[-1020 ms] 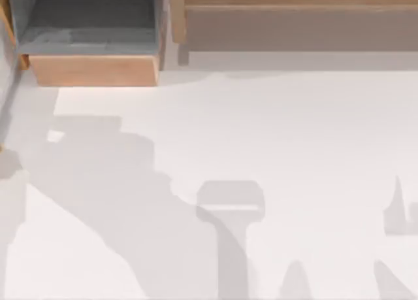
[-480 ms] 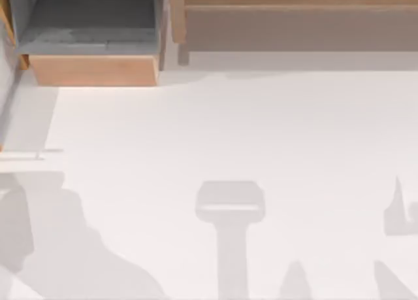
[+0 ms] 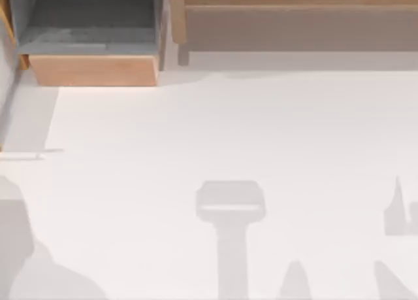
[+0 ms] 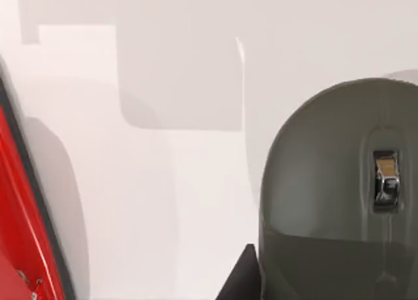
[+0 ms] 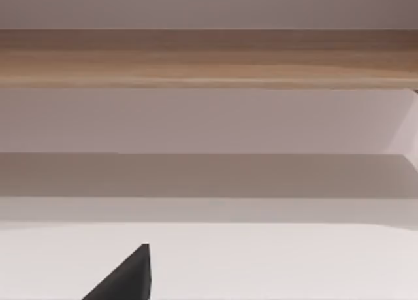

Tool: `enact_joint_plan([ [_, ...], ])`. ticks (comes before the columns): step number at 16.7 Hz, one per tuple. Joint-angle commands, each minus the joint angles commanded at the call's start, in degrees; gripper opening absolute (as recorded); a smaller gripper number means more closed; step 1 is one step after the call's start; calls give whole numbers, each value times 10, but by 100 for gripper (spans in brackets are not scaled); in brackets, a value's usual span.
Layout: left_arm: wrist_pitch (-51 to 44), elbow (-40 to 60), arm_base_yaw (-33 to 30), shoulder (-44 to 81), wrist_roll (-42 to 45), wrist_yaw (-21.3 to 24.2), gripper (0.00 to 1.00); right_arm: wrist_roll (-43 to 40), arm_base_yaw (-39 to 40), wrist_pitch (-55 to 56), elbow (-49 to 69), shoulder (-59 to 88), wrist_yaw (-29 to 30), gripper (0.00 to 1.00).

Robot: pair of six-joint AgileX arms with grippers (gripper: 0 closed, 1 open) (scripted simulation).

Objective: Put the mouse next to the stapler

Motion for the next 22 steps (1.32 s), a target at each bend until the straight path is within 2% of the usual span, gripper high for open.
enact_joint_plan([
  [22,21,4,-1,-8,2,2,0,0,0,0,0,0,0,100],
])
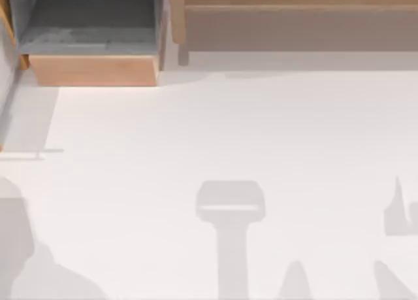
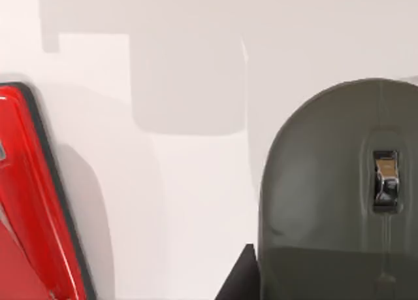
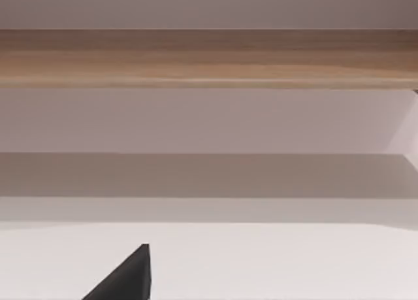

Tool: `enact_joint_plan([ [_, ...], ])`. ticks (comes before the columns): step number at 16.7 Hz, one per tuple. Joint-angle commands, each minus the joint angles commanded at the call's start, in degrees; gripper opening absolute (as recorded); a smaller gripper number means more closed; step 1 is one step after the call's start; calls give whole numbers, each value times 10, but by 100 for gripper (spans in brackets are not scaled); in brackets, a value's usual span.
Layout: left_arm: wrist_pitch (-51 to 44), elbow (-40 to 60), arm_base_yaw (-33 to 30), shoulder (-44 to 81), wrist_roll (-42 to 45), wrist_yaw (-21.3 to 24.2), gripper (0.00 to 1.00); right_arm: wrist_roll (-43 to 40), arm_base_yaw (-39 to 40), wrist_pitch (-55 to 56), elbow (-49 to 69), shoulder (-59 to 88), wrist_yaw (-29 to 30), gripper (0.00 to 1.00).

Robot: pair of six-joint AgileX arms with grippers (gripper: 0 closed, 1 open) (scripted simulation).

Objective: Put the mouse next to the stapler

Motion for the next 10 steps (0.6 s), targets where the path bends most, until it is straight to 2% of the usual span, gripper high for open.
enact_joint_plan([
  [10,18,-20,0,18,-2,-2,0,0,0,0,0,0,0,100],
])
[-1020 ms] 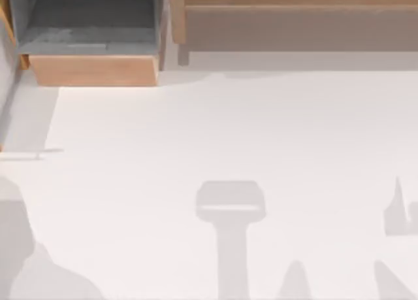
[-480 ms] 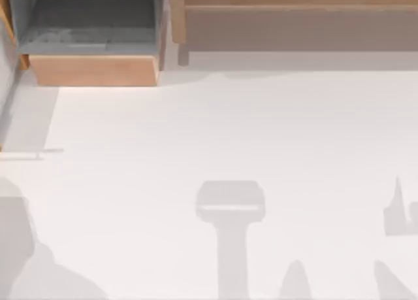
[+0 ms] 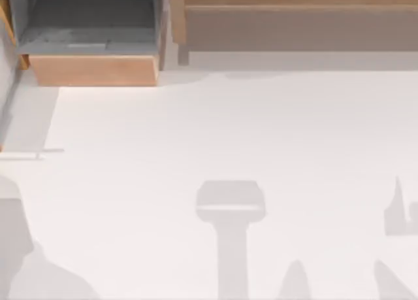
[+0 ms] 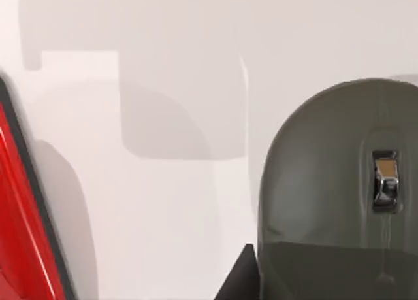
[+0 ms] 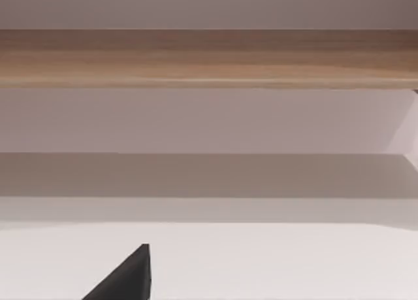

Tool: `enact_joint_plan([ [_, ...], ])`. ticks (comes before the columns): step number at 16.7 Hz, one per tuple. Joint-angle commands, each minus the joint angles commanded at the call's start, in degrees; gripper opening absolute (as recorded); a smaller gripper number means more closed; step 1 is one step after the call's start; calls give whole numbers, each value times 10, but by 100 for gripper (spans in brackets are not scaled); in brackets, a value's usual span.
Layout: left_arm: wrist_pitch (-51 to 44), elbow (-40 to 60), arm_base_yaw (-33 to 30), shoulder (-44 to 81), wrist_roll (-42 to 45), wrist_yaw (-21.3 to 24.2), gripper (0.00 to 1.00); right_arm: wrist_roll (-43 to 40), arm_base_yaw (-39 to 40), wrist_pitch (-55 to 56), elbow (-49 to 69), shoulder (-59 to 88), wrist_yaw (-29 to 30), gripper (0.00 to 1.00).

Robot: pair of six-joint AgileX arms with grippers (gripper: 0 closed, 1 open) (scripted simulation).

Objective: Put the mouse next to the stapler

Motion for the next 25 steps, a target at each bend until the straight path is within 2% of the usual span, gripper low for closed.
enact_joint_plan([
  [6,-1,-9,0,9,0,0,0,0,0,0,0,0,0,100],
  [19,-1,-9,0,9,0,0,98,0,0,0,0,0,0,100],
  [25,-1,-9,0,9,0,0,100,0,0,0,0,0,0,100],
])
